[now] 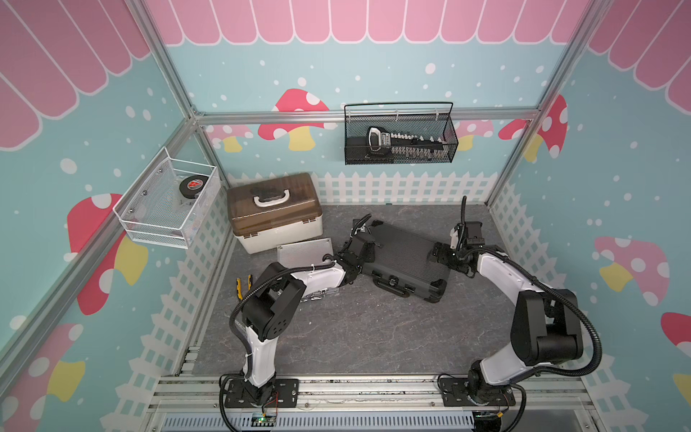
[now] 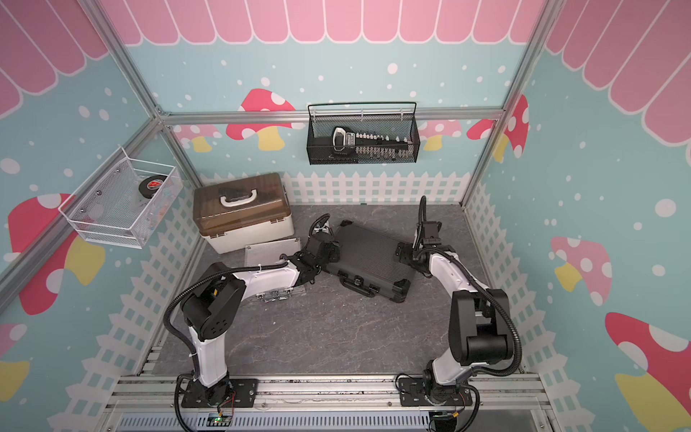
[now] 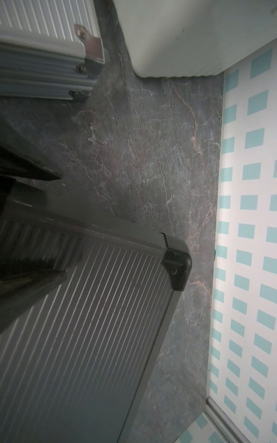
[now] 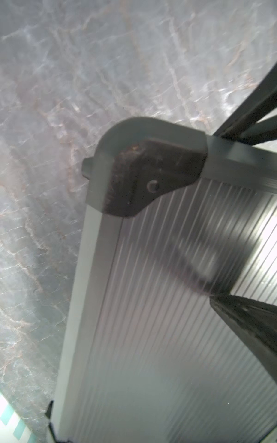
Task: Close the poker set cases
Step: Adjust the poker set case at the center of the board.
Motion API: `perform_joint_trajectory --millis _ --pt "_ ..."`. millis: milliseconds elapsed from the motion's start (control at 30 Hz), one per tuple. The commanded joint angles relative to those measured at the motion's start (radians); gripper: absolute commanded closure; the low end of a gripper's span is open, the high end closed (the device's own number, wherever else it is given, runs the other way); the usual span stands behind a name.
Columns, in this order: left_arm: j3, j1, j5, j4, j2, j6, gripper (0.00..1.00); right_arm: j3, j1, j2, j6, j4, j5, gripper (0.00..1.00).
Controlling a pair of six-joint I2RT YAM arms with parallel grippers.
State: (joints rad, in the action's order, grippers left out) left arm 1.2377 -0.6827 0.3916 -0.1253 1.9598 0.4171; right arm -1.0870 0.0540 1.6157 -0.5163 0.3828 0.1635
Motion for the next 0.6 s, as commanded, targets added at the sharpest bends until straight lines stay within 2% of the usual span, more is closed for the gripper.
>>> perform_joint_trajectory --millis 0,200,400,567 --pt "-0.064 -0.004 -0.029 0.186 0.036 0.008 0.41 -0.043 0.068 0.128 0.127 -0.096 0.152 0.08" --pt "-0.071 -0.003 -0.028 0.185 0.036 0.012 0.41 -0.093 0.069 0.134 0.193 -0.024 0.086 0.08" --pt "-0.069 -0.003 -0.026 0.187 0.034 0.005 0.41 -0.053 0.087 0.015 0.291 -0.003 -0.02 0.08" --pt "-0.069 -0.003 -0.03 0.179 0.042 0.006 0.41 0.003 0.173 -0.077 0.385 0.002 -0.11 0.08"
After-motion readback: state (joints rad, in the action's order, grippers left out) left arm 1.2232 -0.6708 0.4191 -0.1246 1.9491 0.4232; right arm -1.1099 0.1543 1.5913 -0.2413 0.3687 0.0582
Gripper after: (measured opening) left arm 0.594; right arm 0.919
